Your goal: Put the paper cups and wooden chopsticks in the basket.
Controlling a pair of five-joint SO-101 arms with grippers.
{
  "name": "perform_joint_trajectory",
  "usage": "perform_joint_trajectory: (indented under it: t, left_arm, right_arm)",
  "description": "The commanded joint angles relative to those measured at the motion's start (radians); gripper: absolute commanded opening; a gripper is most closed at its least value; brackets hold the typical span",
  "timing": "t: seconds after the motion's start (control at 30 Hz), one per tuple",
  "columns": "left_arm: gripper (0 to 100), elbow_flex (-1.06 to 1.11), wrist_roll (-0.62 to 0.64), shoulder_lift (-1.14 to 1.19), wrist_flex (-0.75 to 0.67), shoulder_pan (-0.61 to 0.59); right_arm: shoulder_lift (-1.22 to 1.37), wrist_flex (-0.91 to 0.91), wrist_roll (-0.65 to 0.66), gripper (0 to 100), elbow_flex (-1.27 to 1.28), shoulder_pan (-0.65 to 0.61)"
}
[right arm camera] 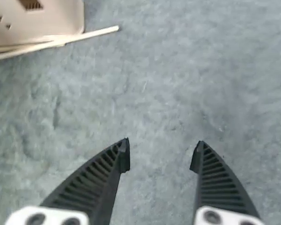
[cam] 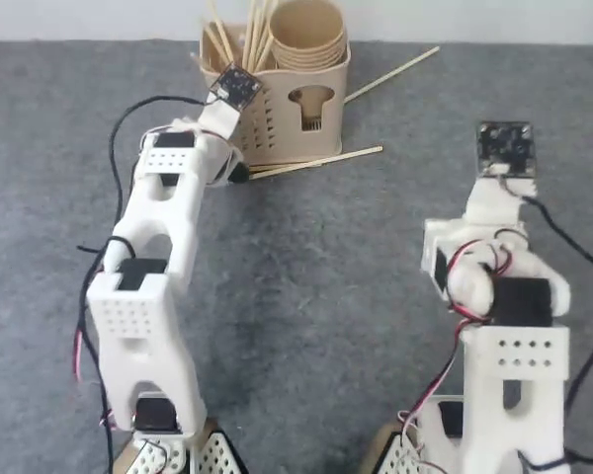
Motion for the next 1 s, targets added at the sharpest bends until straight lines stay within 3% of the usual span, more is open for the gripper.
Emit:
perform_joint_trajectory:
  t: [0.0,0.1,0.23,0.67,0.97]
  left_arm:
    - [22,-0.145,-0.008,0.101,0.014,0.009]
    - [16,-0.213,-0.018,0.189,0.031,0.011]
    - [16,-0.278,-0.135,0.222,0.227,0.015]
    - [19,-0.504,-0.124,0.221,0.514,0.011]
    - [25,-0.842,-0.081,0.230,0.895,0.035]
  right_arm:
    - [-0.050,-0.027,0.008,22.3,0.023,-0.047]
    - [-0.054,-0.038,-0.040,22.3,0.037,-0.061]
    - [-0.047,-0.050,-0.049,22.3,0.041,-0.062]
    - [-0.045,-0.082,-0.055,22.3,0.058,-0.107]
    - [-0.054,-0.143,-0.055,22.3,0.149,-0.107]
